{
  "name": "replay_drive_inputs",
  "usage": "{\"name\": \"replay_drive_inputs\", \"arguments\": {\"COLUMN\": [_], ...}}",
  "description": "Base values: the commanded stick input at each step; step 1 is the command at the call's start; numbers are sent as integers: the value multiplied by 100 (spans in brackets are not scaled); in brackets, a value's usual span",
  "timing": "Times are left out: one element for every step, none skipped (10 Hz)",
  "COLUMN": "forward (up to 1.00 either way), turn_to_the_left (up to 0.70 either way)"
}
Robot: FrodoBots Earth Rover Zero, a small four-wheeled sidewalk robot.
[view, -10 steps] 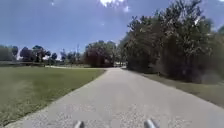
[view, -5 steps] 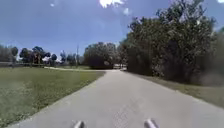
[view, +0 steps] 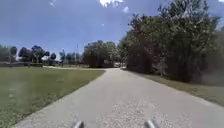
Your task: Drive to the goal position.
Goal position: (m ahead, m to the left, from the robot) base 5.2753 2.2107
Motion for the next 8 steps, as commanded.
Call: {"name": "replay_drive_inputs", "arguments": {"forward": [50, 50, 50, 50, 50, 50, 50, 50], "turn_to_the_left": [0, 0, 0, 0, 0, -18, -25, -25]}}
